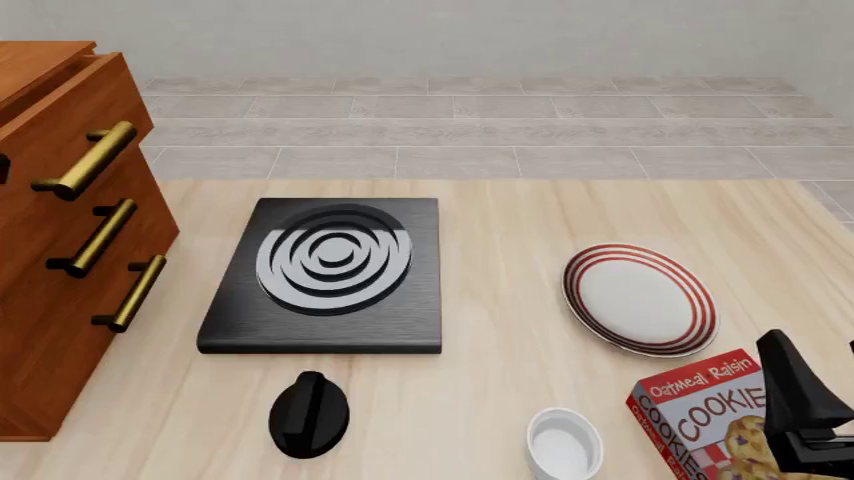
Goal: Pick the akita bowl in the top layer of the wooden cabinet and place it on the plate.
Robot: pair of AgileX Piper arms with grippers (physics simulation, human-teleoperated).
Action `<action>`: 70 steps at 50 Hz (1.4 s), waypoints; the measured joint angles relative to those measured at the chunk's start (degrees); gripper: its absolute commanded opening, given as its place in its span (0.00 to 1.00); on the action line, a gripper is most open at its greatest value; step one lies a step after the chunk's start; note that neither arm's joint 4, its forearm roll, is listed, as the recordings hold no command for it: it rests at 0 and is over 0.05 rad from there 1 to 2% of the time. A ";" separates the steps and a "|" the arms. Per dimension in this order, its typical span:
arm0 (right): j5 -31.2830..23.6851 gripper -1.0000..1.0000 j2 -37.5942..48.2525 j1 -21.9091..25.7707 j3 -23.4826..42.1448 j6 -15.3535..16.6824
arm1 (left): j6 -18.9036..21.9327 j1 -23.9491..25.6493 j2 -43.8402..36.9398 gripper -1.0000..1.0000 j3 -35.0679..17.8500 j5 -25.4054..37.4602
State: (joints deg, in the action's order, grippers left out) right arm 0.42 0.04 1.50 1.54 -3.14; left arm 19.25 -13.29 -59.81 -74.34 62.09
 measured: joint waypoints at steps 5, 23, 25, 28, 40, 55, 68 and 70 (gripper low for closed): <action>0.00 1.00 0.00 -0.02 -0.01 -0.05 | 0.08 -0.26 -0.21 1.00 0.77 -0.58; 0.00 1.00 0.00 -0.05 -0.02 -0.12 | -0.01 -1.08 -0.84 1.00 3.26 -2.19; 0.00 1.00 0.00 -0.05 -0.02 -0.12 | 0.00 -1.13 -0.92 1.00 3.53 -2.36; 0.00 1.00 0.00 -0.05 -0.02 -0.12 | 0.01 -1.21 -1.02 1.00 3.96 -2.61; 0.00 1.00 0.00 -0.05 -0.02 -0.13 | 0.12 -1.53 -1.46 1.00 5.52 -3.66; 0.01 1.00 0.00 -0.06 -0.03 -0.14 | 0.19 -1.50 -1.88 1.00 7.25 -4.56; 0.14 1.00 -0.02 -0.19 -0.19 -0.51 | -0.17 -0.24 -1.73 1.00 7.61 -4.50; 0.15 1.00 -0.02 -0.20 -0.21 -0.54 | -0.35 -0.04 -1.72 1.00 7.60 -4.46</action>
State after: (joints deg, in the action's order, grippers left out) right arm 0.57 0.02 1.30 1.33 -3.67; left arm 18.90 -13.33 -61.53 -66.73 57.63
